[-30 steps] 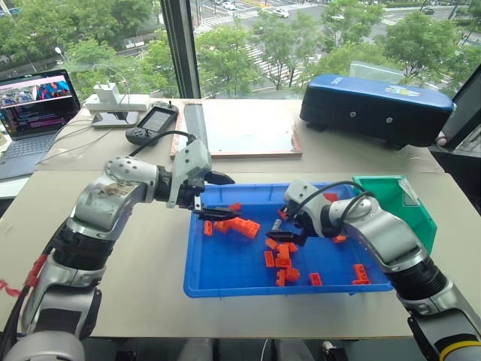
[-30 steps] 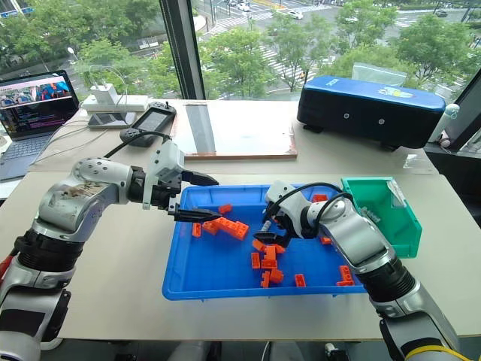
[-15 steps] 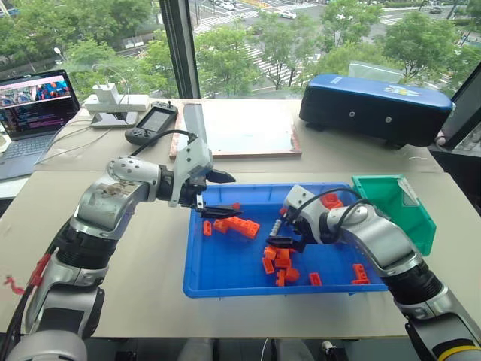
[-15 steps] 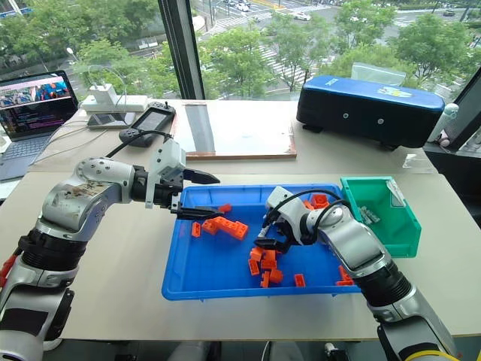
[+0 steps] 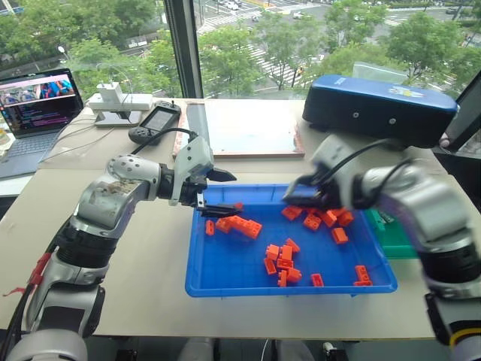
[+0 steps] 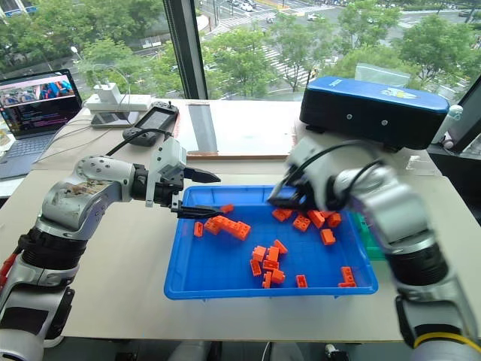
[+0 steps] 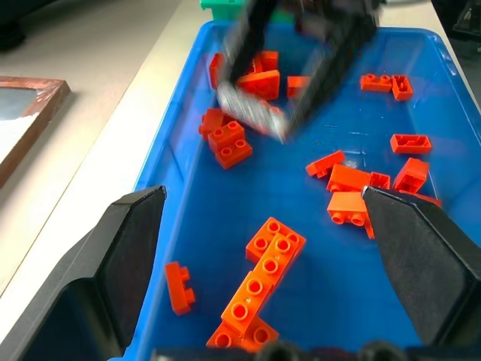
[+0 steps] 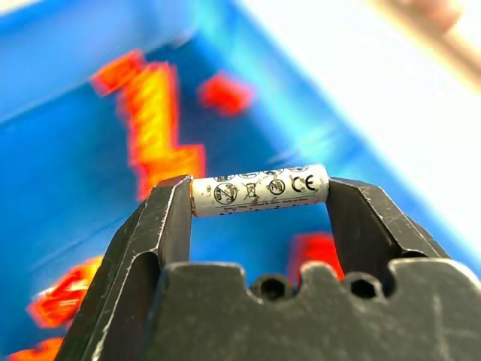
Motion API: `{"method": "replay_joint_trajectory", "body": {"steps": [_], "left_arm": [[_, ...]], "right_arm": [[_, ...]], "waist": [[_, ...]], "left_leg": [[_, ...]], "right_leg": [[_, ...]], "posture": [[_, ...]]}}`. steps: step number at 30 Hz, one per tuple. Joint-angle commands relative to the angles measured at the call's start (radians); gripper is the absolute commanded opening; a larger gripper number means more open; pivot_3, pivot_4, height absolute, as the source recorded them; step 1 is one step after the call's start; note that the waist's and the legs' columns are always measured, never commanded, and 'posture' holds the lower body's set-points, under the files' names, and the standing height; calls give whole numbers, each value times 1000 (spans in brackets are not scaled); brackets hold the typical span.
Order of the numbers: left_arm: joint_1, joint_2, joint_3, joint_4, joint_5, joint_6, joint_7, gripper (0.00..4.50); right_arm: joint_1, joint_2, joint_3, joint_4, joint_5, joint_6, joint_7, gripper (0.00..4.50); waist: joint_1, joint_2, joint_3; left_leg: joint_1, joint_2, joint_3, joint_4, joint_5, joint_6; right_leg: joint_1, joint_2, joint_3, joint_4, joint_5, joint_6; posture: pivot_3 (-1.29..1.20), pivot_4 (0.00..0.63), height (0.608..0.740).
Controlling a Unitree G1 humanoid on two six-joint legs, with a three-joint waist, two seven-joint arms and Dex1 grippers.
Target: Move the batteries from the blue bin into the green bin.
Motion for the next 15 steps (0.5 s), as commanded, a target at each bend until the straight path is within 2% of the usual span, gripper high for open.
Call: {"method": "replay_joint_trajectory", "body": {"steps": [1,3,7,15], "left_arm": [[-30,-14,1,3,9,-20,12,4500],[-44,-33,4,27,18,-27,28,4500],[-58,-50,2,58,33,-45,32,4500],[-53,-57,2,86,59,-85,33,4500]], "right_arm": [[12,-186,-65,102,-100,-80,-9,2549],[35,-245,-66,160,-147,-117,-37,2549],[90,-277,-104,206,-170,-99,-83,2549],[229,-282,-150,176,-163,-28,-115,2549]], "waist": [[7,0,0],[11,0,0],[1,0,0],[-6,0,0]], "left_leg": [[0,0,0,0,0,0],[-1,-1,1,0,0,0],[-1,-1,2,0,0,0],[0,0,2,0,0,0]], "right_leg": [[0,0,0,0,0,0],[-1,-1,1,0,0,0],[-1,-1,1,-1,0,0],[-1,-1,1,0,0,0]], "posture": [[0,150,732],[0,150,732],[0,150,732],[0,150,732]]}}
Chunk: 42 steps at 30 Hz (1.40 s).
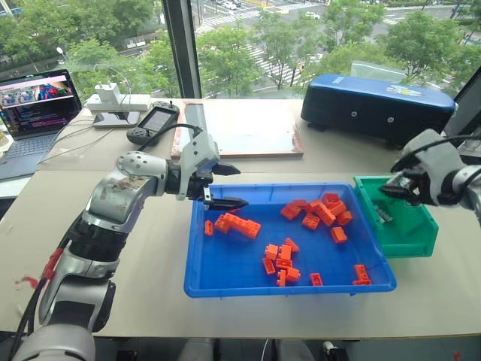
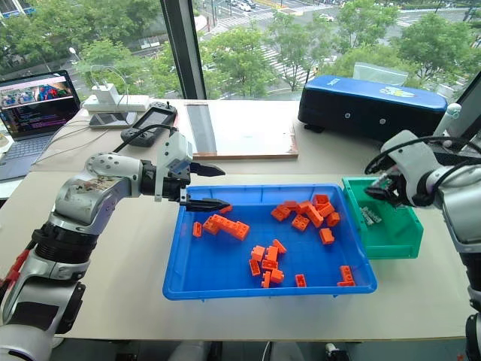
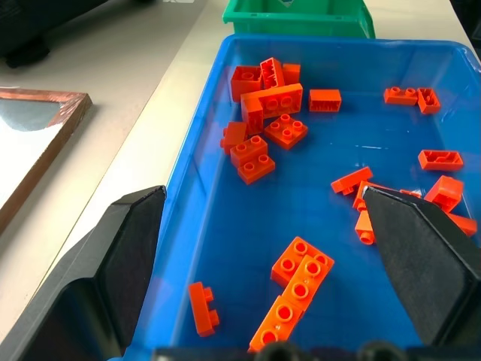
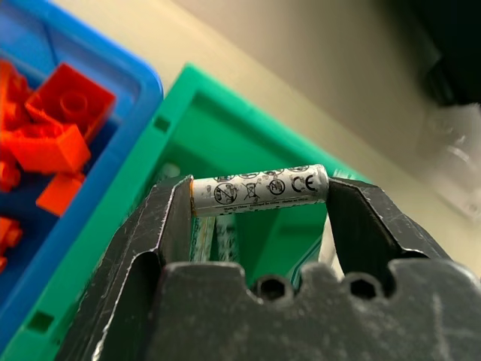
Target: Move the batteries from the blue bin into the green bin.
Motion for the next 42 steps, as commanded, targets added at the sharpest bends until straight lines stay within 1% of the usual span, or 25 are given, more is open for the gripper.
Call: {"method": "replay_joint_trajectory", "body": {"steps": [1,2,4,5,6,7,11,15,19,23,25,27,31,34,39,42], "left_arm": [[-18,0,12,1,15,-40,10,4500],[-19,-2,13,5,19,-43,14,4500],[-17,0,14,12,29,-53,20,4500],[-15,1,15,15,33,-57,23,4500],[-13,1,16,16,36,-60,26,4500],[-12,1,17,18,39,-63,30,4500],[-14,-7,43,33,39,-58,71,4500],[-14,-16,86,43,36,-61,127,4500],[20,-35,172,59,48,-139,233,4500],[36,-38,203,72,37,-151,263,4500],[124,-12,267,53,-14,-147,235,4500],[181,-8,314,38,-37,-139,255,4500],[234,-21,360,-5,-54,-110,329,4500],[273,-31,368,-52,-71,-88,355,4500],[309,-40,349,-61,-68,-68,381,4500],[310,-55,363,-63,-112,-18,383,4500]], "right_arm": [[28,-22,-45,-32,-12,9,-23,2549],[38,-25,-46,-31,-14,8,-25,2549],[43,-19,-59,-30,-8,3,-29,3568],[40,-19,-62,-28,-5,-2,-29,3704],[38,-19,-67,-26,-2,-7,-27,4027],[33,-22,-71,-19,-2,-15,-26,4459],[-11,-38,-98,22,-8,-54,-26,4459],[-58,-8,-174,43,27,-114,-26,4459],[-28,103,-337,-5,119,-230,-24,4459],[27,163,-405,-53,158,-263,-38,4459],[135,272,-445,-115,210,-318,-38,4459],[195,322,-453,-149,237,-338,-33,4459],[226,375,-459,-140,237,-353,-96,4459],[270,365,-416,-152,220,-375,-88,4459],[256,358,-383,-130,214,-395,-96,4459],[258,346,-373,-129,208,-393,-94,4459]], "waist": [[2,0,0],[3,0,0],[5,0,0],[5,0,0],[6,0,0],[6,0,0],[6,0,0],[8,0,0],[7,0,0],[13,0,0],[14,-1,-1],[11,-2,-2],[12,-1,-1],[17,-1,-1],[15,-1,-1],[14,-1,-1]], "left_leg": [[0,0,0,0,0,0],[0,0,0,0,0,0],[0,0,0,0,0,0],[0,0,0,0,0,0],[0,0,0,0,0,0],[0,0,0,0,0,0],[0,0,0,0,0,0],[0,0,0,0,0,0],[0,0,0,0,0,0],[0,0,0,0,0,0],[0,0,0,1,0,0],[1,1,-1,0,-1,1],[0,1,0,0,0,0],[2,1,0,1,0,0],[2,0,0,1,0,0],[2,0,0,0,0,0]], "right_leg": [[0,0,0,0,0,0],[0,0,0,0,0,0],[0,0,0,0,0,0],[0,0,0,0,0,0],[0,0,0,0,0,0],[0,0,0,0,0,0],[0,0,0,0,0,0],[0,0,0,-1,0,0],[1,0,0,-1,0,0],[1,0,0,1,0,0],[1,0,0,1,0,0],[3,0,-2,1,0,0],[1,-1,0,2,0,0],[2,-1,0,0,0,0],[1,-1,0,0,0,0],[1,-1,0,1,0,0]], "posture": [[0,150,732],[0,150,732],[0,150,732],[0,150,732],[0,150,732],[0,150,732],[0,150,732],[0,150,732],[0,150,732],[0,150,732],[0,150,732],[0,150,732],[0,150,732],[0,150,732],[0,150,732],[0,150,732]]}}
